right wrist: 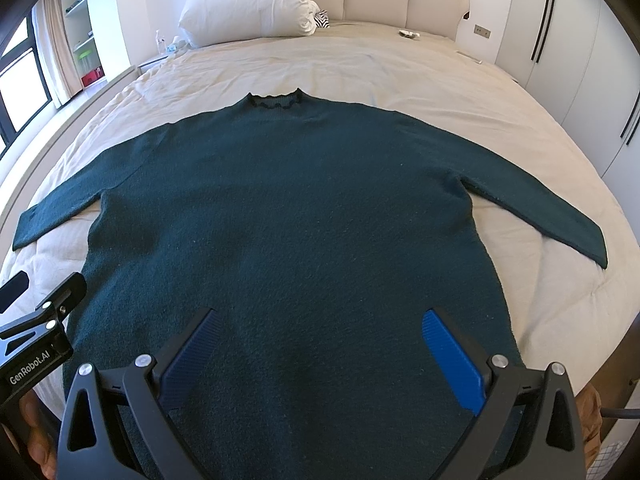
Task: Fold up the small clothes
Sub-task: 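Move the left gripper to the sweater sleeve cuff nearest it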
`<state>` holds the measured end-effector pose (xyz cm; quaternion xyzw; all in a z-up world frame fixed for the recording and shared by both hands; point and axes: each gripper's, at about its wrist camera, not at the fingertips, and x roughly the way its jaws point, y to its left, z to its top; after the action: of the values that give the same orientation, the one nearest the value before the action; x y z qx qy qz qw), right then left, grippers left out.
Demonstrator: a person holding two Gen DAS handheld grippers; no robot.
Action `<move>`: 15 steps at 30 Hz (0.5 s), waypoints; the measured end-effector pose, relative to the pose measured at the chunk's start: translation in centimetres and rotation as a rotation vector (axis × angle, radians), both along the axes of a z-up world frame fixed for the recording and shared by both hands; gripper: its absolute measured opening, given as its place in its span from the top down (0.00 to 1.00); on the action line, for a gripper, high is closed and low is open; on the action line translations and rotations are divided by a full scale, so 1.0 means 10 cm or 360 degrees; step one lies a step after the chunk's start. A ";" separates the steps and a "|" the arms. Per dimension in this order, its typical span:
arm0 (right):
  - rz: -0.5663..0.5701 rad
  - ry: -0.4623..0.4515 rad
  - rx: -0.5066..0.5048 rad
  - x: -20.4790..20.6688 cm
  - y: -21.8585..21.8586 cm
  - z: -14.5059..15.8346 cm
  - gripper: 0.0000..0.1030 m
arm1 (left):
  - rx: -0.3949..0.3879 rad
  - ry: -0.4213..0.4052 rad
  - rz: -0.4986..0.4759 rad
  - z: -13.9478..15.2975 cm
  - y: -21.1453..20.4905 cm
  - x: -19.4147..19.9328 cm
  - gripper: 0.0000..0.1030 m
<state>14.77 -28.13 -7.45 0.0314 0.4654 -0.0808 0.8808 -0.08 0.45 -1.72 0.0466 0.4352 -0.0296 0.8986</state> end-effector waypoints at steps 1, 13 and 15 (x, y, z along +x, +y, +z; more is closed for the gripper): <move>0.0002 0.0000 0.0003 0.00 0.00 0.00 0.00 | -0.0012 0.0015 0.0001 -0.01 0.01 0.03 0.00; 0.0149 -0.0210 0.0316 0.18 0.05 0.29 0.00 | -0.0940 -0.0093 0.0001 0.13 1.23 0.45 0.00; 0.0205 -0.0244 0.0324 0.24 0.14 0.37 0.01 | -0.0975 -0.0064 0.0058 0.13 1.48 0.54 0.00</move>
<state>17.18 -26.71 -3.76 0.0965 0.4036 0.0262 0.9094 5.29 15.21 -0.45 -0.2338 0.3888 -0.1424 0.8797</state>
